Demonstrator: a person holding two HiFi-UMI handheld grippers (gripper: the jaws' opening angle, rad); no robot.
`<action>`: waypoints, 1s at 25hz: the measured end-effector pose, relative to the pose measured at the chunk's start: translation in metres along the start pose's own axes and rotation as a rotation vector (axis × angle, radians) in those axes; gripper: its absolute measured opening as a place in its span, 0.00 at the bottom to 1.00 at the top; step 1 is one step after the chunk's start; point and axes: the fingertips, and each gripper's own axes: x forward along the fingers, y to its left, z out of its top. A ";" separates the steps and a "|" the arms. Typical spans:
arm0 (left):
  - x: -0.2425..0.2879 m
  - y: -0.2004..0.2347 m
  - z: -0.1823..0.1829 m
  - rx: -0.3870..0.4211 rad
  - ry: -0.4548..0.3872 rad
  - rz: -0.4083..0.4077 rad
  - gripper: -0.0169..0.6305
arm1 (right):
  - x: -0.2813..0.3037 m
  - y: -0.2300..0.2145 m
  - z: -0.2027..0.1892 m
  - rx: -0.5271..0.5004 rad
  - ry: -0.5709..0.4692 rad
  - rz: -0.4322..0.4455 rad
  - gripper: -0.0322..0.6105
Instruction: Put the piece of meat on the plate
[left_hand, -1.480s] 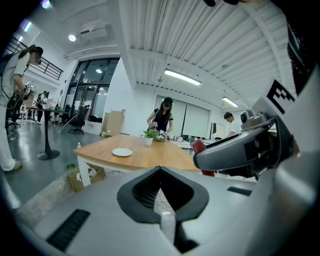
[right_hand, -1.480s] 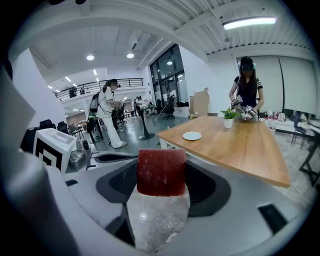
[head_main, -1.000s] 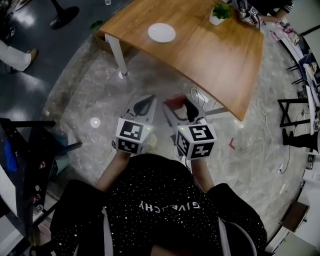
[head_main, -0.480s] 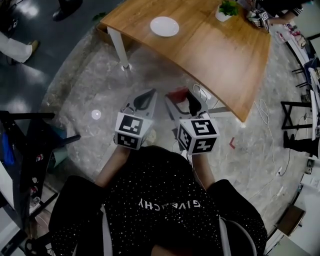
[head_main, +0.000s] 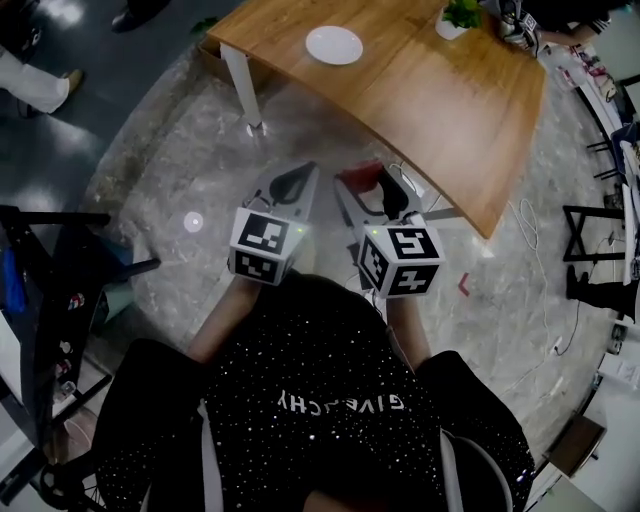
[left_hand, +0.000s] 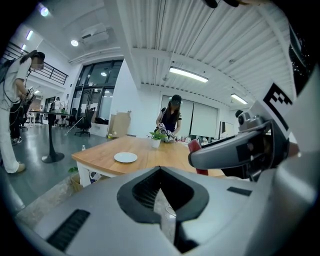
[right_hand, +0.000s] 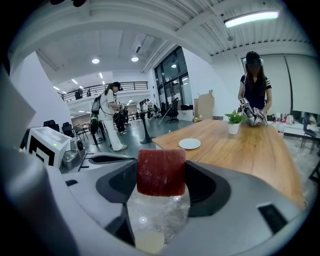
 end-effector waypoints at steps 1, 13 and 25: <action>-0.001 0.001 0.001 0.003 0.000 0.005 0.04 | 0.000 0.000 0.001 0.001 -0.003 0.000 0.51; 0.000 0.005 -0.004 -0.038 0.005 0.010 0.04 | -0.001 -0.003 -0.001 0.006 -0.001 -0.001 0.51; 0.046 0.015 0.004 -0.049 0.036 -0.023 0.04 | 0.018 -0.037 0.011 0.023 0.009 -0.033 0.51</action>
